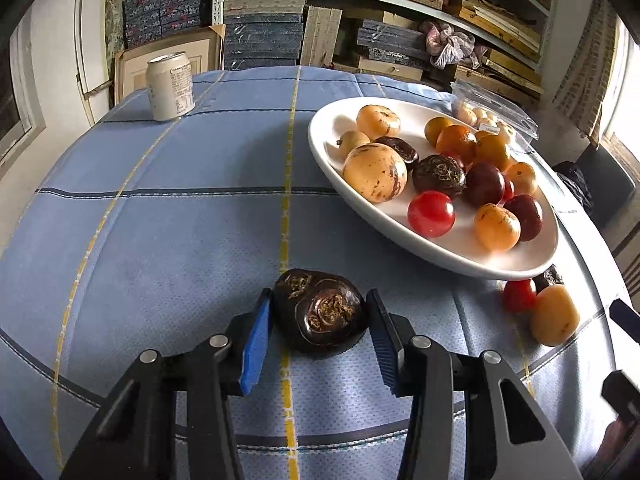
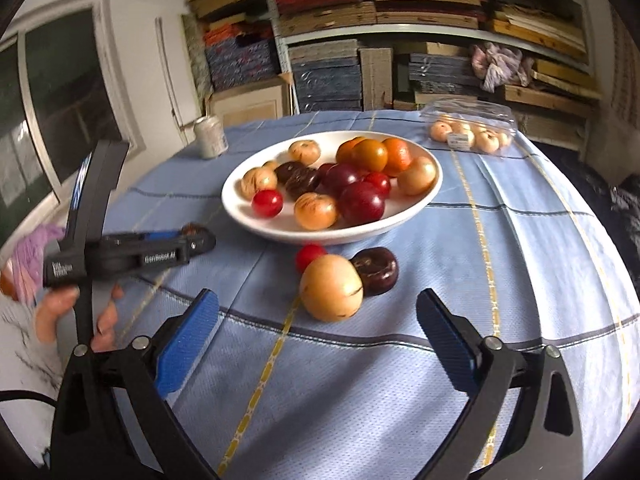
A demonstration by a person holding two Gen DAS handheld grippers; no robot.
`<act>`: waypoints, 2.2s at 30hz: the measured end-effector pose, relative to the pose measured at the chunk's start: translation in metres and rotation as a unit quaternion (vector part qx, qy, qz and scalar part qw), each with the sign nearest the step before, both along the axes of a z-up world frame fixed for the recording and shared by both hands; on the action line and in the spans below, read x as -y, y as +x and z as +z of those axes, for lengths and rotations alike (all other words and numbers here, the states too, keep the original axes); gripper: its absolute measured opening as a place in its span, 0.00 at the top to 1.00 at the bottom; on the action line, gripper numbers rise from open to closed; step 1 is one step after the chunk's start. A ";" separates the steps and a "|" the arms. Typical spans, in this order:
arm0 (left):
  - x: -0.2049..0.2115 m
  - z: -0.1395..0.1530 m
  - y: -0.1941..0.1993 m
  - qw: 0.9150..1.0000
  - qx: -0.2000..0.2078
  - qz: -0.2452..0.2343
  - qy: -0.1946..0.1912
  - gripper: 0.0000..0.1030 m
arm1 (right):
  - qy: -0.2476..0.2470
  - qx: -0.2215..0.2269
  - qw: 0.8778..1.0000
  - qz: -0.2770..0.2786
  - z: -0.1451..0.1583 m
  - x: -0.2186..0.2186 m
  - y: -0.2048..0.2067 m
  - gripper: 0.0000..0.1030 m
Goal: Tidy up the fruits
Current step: 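Grasp a dark brown fruit with the left gripper while the right gripper grasps a yellow fruit, then carry both fruits onto the white plate and open both grippers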
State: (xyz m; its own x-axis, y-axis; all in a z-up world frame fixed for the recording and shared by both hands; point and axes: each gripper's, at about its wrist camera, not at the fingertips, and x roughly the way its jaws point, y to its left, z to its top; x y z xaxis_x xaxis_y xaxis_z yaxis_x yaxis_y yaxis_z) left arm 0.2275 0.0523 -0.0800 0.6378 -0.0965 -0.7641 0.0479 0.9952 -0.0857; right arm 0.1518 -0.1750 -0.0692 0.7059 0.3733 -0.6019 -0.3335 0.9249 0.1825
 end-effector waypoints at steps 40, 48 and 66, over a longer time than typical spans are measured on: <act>-0.001 0.000 -0.001 1.000 0.003 -0.001 -0.011 0.54 | 0.047 -0.102 0.994 -0.002 -0.032 -0.009 0.046 0.61; 0.008 0.014 -0.022 0.999 0.049 -0.007 -0.001 0.54 | 0.061 -0.079 0.995 0.000 -0.023 -0.002 0.023 0.61; 0.035 0.091 0.039 0.996 0.091 0.006 -0.016 0.54 | 0.095 0.026 0.995 -0.035 0.065 0.024 0.047 0.61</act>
